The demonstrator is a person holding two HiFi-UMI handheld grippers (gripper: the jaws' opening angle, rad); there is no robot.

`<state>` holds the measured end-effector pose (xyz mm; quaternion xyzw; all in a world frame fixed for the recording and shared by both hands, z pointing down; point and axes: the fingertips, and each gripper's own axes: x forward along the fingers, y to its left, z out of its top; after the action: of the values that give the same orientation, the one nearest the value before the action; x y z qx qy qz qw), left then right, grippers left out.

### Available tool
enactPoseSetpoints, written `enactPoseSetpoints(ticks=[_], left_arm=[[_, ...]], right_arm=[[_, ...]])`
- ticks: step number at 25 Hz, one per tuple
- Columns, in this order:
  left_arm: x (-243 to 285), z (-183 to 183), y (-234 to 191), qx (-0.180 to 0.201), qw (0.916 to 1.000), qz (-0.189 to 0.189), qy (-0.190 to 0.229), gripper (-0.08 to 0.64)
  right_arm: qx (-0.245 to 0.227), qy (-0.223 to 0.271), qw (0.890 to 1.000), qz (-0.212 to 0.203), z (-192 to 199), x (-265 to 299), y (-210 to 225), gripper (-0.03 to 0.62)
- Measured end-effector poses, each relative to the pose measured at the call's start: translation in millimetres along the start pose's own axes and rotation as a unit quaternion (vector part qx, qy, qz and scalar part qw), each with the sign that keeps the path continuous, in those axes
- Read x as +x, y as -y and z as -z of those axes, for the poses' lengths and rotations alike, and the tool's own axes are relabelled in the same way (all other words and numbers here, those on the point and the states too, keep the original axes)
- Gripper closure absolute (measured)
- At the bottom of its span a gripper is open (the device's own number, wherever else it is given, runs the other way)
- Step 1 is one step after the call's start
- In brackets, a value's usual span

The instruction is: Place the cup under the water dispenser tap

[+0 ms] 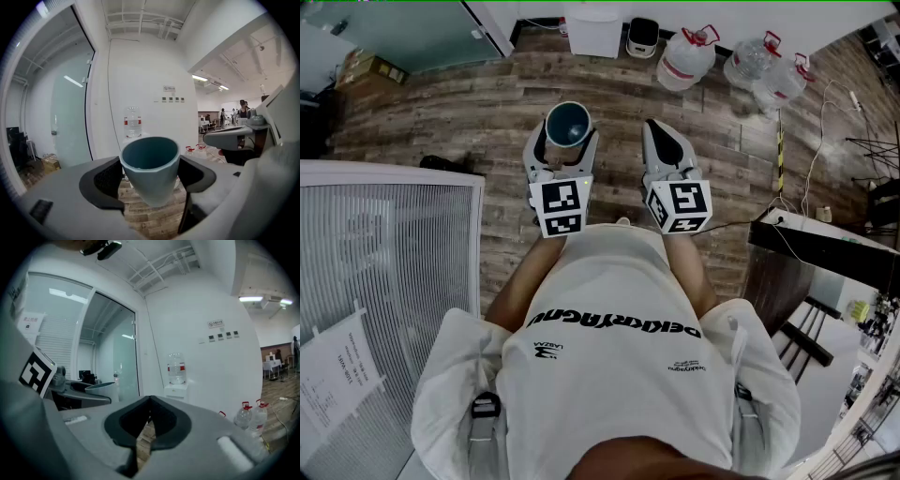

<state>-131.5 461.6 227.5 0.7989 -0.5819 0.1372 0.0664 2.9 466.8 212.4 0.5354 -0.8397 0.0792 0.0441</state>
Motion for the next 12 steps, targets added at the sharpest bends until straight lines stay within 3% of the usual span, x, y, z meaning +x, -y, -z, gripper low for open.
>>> enactPoseSetpoints(ticks=[9, 12], left_arm=[[0.3, -6.5, 36.8, 0.032, 0.9993, -0.017, 0.009, 0.201], [-1.0, -9.7, 52.5, 0.061, 0.9975, -0.027, 0.023, 0.201]], right_arm=[[0.000, 0.018, 1.000, -0.012, -1.9, -22.0, 27.2, 0.594], [-0.004, 0.019, 1.000, -0.013, 3.4, -28.6, 39.4, 0.594]])
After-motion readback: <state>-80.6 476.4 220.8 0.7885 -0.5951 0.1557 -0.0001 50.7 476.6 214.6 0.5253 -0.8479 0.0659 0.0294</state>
